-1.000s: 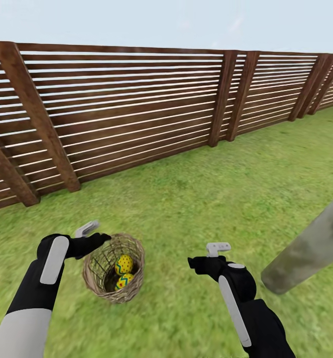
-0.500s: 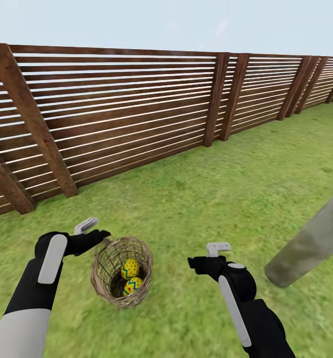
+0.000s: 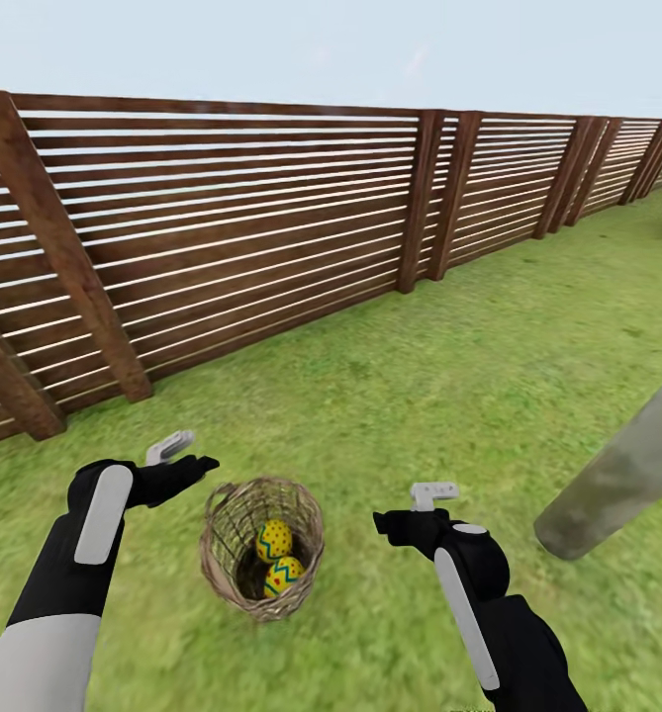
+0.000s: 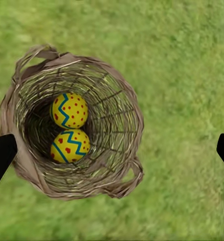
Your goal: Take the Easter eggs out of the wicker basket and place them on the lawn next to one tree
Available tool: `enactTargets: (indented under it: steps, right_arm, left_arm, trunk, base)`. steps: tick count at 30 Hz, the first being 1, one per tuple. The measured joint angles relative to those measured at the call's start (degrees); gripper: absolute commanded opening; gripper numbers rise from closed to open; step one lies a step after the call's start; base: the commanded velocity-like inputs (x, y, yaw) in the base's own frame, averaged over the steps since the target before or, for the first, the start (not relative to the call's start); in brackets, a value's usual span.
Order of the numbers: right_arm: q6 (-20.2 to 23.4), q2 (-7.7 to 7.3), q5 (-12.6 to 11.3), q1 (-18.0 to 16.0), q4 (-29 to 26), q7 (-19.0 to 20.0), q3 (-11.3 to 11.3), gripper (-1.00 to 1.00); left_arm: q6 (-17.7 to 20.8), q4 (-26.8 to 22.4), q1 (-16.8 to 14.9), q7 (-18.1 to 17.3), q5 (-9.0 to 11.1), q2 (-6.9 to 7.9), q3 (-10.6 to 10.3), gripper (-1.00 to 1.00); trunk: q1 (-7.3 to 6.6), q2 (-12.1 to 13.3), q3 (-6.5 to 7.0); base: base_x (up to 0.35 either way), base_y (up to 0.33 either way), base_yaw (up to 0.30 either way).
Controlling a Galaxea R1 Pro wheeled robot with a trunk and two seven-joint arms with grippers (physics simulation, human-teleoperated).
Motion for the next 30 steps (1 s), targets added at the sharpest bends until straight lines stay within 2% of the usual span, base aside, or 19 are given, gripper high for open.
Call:
enactTargets:
  steps: [11, 19, 30]
  right_arm:
    - [0.02, 0.00, 0.00, 0.00, -0.01, 0.00, 0.00, 1.00]
    - [0.03, 0.01, 0.00, 0.00, -0.01, 0.00, 0.00, 1.00]
    - [-0.03, -0.05, 0.05, 0.07, -0.06, -0.12, -0.15, 1.00]
  left_arm:
    - [-0.01, 0.27, 0.00, -0.06, 0.00, 0.01, 0.06, 1.00]
    - [-0.02, 0.43, 0.01, -0.10, 0.04, 0.01, 0.06, 1.00]
    - [-0.02, 0.51, 0.01, -0.03, 0.08, 0.01, 0.07, 1.00]
  trunk:
    - [0.00, 0.00, 0.16]
    - [0.00, 0.00, 0.57]
    - [0.00, 0.00, 0.68]
  base:
    - [0.000, 0.264, -0.040]
    - [0.000, 0.050, -0.111]
    - [0.000, 0.004, -0.017]
